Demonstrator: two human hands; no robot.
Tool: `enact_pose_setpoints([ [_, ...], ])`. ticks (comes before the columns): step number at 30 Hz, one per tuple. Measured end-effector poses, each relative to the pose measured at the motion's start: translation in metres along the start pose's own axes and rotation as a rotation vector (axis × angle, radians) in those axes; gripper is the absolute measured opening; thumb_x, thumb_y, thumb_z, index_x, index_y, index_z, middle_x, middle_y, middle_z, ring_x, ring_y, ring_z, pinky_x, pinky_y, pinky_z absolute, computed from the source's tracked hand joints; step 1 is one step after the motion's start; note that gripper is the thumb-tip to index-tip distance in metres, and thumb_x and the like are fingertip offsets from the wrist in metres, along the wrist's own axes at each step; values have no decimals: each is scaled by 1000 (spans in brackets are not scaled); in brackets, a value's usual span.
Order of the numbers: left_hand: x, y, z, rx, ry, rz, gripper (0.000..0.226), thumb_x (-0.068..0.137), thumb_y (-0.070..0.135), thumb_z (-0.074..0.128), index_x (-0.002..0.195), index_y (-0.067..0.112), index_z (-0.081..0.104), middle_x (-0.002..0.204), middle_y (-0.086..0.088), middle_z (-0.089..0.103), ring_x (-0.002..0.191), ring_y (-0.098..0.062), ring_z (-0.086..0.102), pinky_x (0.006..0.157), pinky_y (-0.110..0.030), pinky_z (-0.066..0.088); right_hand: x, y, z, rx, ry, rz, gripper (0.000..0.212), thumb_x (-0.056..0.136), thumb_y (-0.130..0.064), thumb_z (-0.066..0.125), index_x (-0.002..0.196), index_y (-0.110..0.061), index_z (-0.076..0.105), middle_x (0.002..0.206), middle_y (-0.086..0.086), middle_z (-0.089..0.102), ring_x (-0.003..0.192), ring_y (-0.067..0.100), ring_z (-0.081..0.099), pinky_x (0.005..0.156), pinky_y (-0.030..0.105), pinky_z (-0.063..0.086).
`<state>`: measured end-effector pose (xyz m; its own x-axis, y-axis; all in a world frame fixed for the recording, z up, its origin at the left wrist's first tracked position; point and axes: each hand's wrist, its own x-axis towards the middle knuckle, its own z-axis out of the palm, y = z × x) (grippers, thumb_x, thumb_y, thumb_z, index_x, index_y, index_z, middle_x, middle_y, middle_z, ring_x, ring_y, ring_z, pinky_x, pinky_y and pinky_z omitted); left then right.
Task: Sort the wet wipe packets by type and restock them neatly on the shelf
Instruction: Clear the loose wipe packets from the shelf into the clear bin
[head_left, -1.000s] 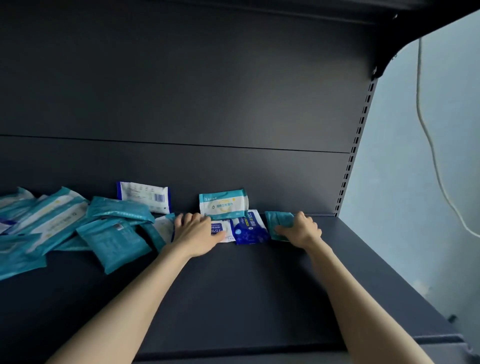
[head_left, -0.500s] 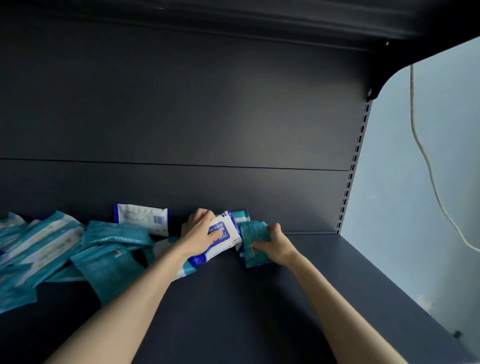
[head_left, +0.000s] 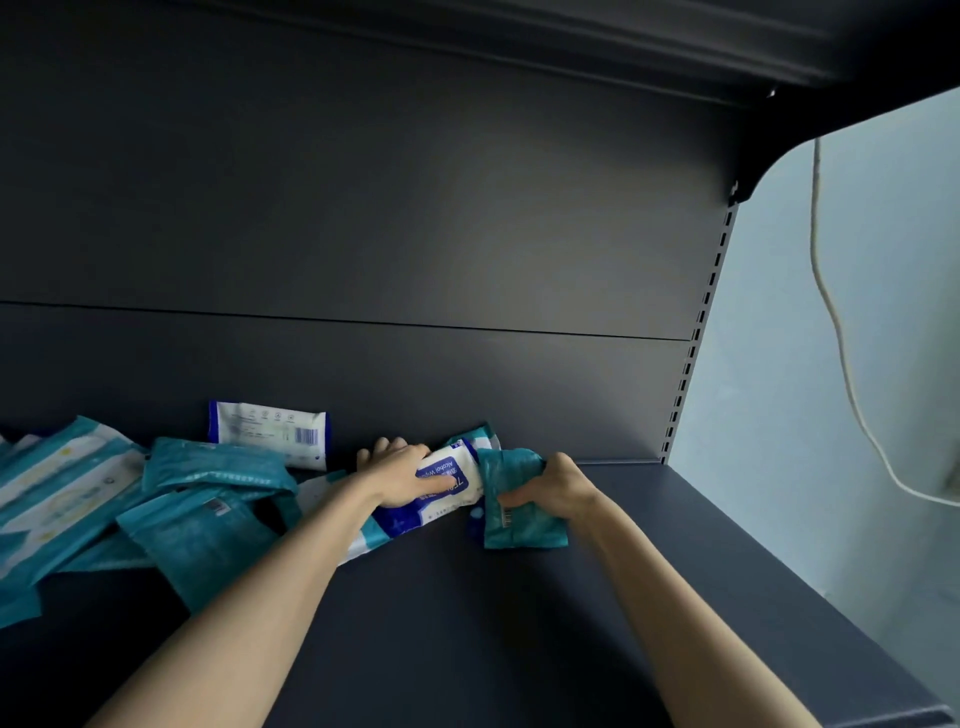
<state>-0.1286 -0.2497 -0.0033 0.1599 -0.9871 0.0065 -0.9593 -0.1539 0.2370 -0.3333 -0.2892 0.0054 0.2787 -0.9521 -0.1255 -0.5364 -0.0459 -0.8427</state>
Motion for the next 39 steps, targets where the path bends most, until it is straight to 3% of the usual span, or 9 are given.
enact_pose_setpoints([
  [3,-3,-3,-3,-19,-43,61,62,84,66,51,127,23,46,139,2,31,130,-23,28,105,-39,23,-8,5,0,75,26,-15,52,65,-4,83,109,0,55,104,9,67,89,23,66,70,32,55],
  [7,-15,-1,1,-294,-72,137,62,68,66,67,96,15,49,114,3,52,107,-26,54,91,-39,41,-26,10,0,227,45,-80,59,67,7,77,113,-9,44,102,7,60,90,23,61,70,36,55],
  [12,-44,14,-11,-564,34,90,94,62,35,87,139,20,35,133,-3,50,113,-22,56,94,-41,48,-61,10,-3,325,132,-200,52,69,13,73,107,-9,46,91,2,60,78,19,61,70,40,56],
  [14,-60,19,-18,-654,101,126,61,60,31,88,112,14,60,112,-3,68,90,-17,67,85,-42,54,-86,9,-6,410,153,-226,49,70,13,72,109,-6,50,89,1,64,71,15,64,59,32,56],
  [16,-86,26,-25,-722,192,167,40,61,30,88,89,15,64,86,0,74,76,-19,71,77,-46,56,-117,5,-11,511,133,-253,45,71,14,70,110,-3,54,87,4,69,68,17,69,56,31,56],
  [22,-218,61,-33,-1034,462,194,27,77,24,77,98,22,60,91,6,71,80,-5,69,75,-29,56,-230,-2,-20,860,-52,-344,26,80,12,59,103,-1,58,86,15,73,74,31,72,60,45,59],
  [25,-298,67,-20,-1183,592,126,29,82,22,72,104,18,55,94,7,70,81,-4,68,68,-19,54,-285,10,-8,911,-119,-350,29,80,-10,64,108,-4,61,101,23,70,92,39,68,77,56,56],
  [28,-376,63,-7,-1281,645,50,22,84,23,69,101,25,54,94,7,70,82,-3,68,65,-17,52,-340,17,15,910,-192,-349,27,86,-22,58,109,-7,60,92,13,73,83,29,71,69,43,59],
  [39,-595,-52,25,-1299,805,-367,12,89,27,62,96,30,52,88,9,68,80,-4,67,69,-24,51,-476,0,188,801,-351,-260,25,83,-9,69,105,-8,58,102,13,71,89,30,69,80,50,56],
])
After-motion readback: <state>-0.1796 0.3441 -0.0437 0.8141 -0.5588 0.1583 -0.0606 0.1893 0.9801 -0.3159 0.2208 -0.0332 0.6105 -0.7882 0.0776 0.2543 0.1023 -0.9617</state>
